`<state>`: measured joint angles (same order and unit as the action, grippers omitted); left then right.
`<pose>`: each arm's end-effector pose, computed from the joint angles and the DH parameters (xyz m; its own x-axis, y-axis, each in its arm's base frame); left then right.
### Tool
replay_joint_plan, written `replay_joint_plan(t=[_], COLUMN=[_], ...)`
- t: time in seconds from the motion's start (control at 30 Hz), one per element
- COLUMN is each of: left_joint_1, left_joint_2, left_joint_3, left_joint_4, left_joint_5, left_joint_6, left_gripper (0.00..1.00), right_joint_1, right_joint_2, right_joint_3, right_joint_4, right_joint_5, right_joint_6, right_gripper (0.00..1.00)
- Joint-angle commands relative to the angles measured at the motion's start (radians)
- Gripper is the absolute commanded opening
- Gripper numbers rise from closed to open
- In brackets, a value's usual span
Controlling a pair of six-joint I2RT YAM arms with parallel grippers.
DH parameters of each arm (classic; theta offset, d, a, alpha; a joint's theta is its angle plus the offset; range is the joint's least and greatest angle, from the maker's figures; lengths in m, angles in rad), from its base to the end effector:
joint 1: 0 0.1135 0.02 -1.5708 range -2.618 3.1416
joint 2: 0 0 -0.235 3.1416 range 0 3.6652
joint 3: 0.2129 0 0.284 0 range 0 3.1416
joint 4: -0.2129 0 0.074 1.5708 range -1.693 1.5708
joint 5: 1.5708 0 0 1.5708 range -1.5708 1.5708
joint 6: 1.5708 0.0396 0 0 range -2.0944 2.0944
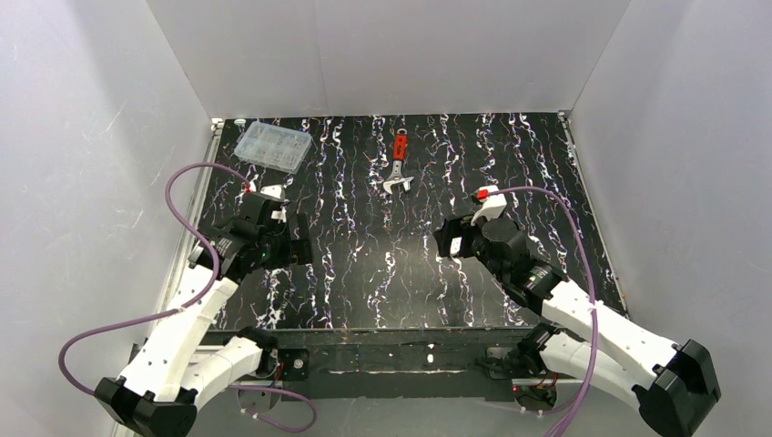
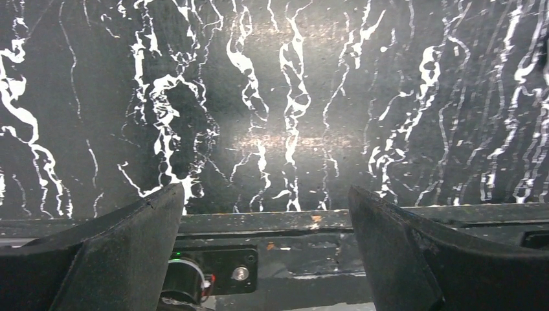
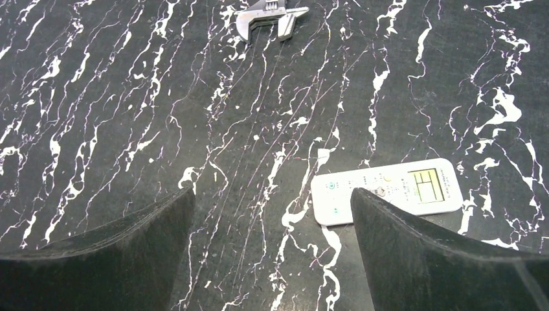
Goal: Load the batteries into the remote control
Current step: Reset both arms
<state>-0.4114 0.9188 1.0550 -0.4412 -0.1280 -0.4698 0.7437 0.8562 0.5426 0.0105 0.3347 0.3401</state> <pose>0.2333 -0.0963 0.3634 -0.3744 -0.3265 -0.8679 0.1296 0.9084 -0.3976 0.1964 0.1630 0.2292 -0.3434 0.1122 -0.9325 -0.3120 0.9228 0.2260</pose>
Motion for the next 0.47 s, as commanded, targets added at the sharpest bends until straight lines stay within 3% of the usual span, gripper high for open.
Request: replay_joint_plan(t=[0.0,0.27,0.43], left_joint_1=[0.006,0.006,0.006], left_joint_2=[0.002,-0.01,0.0], left_joint_3=[-0.034,-0.053,-0.047], left_joint_4=[-0.084,-0.072,-0.079], left_joint_5=[-0.067,-0.063,-0.078], left_joint_6=[0.084,0.15,0.103], left_gripper=[0.99,0.99,1.0], right_joint_1=[-0.003,-0.003,-0.002], right_joint_2=[-0.021,-0.063,-0.065], right_joint_3=[0.003,-0.007,0.011], right_joint_4=[0.05,0.041,0.026], right_joint_5=[0.017,0.019,0.024], right_joint_6=[-0.029,-0.036,-0.041], right_gripper=[0.98,0.98,0.97])
